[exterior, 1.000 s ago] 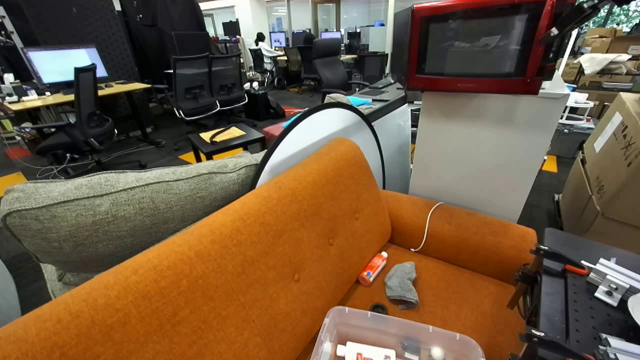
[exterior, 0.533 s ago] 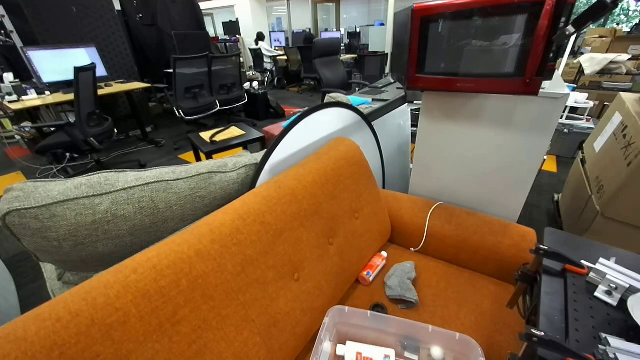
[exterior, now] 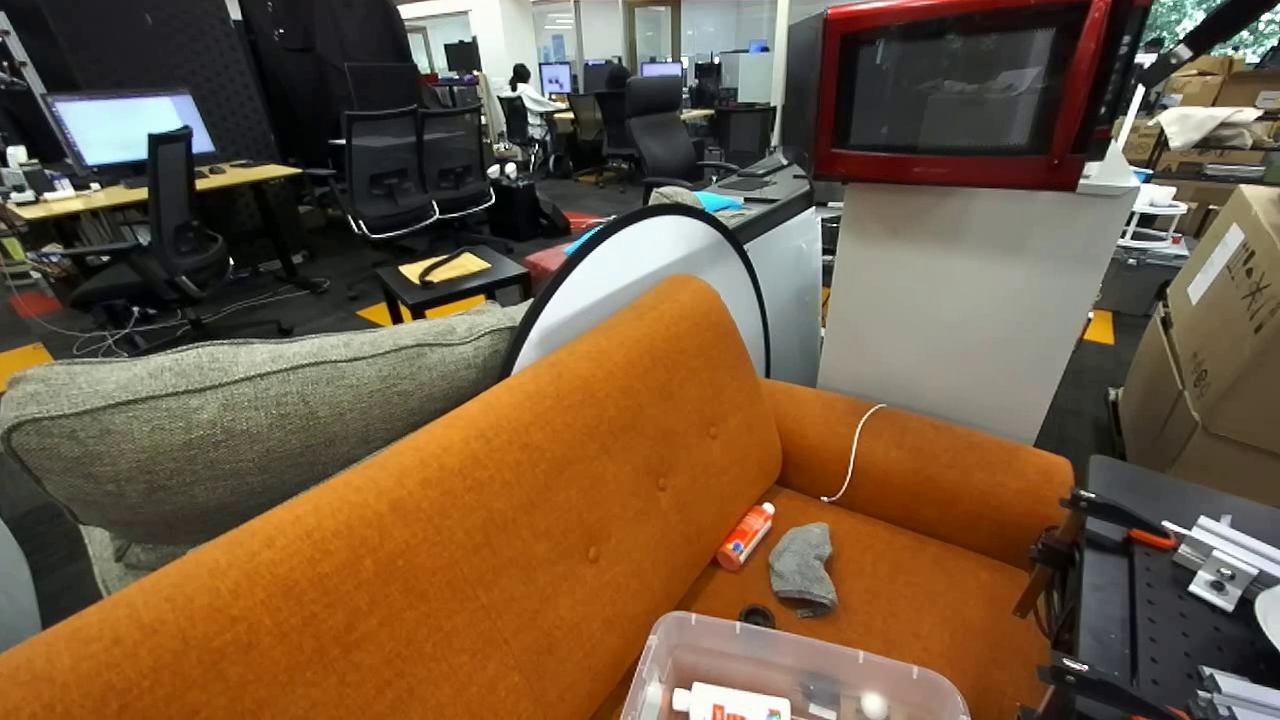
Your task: Open the microwave door
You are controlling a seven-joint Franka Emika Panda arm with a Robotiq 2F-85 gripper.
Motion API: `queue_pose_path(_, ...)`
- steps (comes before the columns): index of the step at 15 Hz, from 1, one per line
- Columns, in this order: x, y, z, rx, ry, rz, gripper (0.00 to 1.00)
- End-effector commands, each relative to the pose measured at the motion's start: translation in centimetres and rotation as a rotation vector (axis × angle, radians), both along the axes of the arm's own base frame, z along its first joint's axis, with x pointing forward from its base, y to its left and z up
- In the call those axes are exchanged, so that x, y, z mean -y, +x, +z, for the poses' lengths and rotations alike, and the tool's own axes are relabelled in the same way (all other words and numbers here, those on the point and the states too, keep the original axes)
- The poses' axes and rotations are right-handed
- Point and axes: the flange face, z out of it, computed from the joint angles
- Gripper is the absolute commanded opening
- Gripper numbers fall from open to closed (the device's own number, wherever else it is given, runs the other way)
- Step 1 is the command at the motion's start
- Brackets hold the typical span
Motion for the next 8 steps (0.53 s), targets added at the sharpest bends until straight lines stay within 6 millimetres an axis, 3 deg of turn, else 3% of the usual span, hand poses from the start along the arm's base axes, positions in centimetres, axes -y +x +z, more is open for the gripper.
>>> queue_pose_path(1, -0.6, -1.3, 0.7, -0.023, 0.022, 0.067, 0.08)
queue_pose_path(2, -0.8, -1.7, 0.9, -0.032, 0.031, 0.078, 0.2)
queue_pose_path(3, -1.0, -2.0, 1.0, -0.034, 0.037, 0.087, 0.47)
queue_pose_path(5, -1.4, -2.7, 1.3, -0.044, 0.045, 0.106, 0.49)
queue_pose_path(8, -2.3, -3.7, 1.6, -0.069, 0.067, 0.165, 0.69)
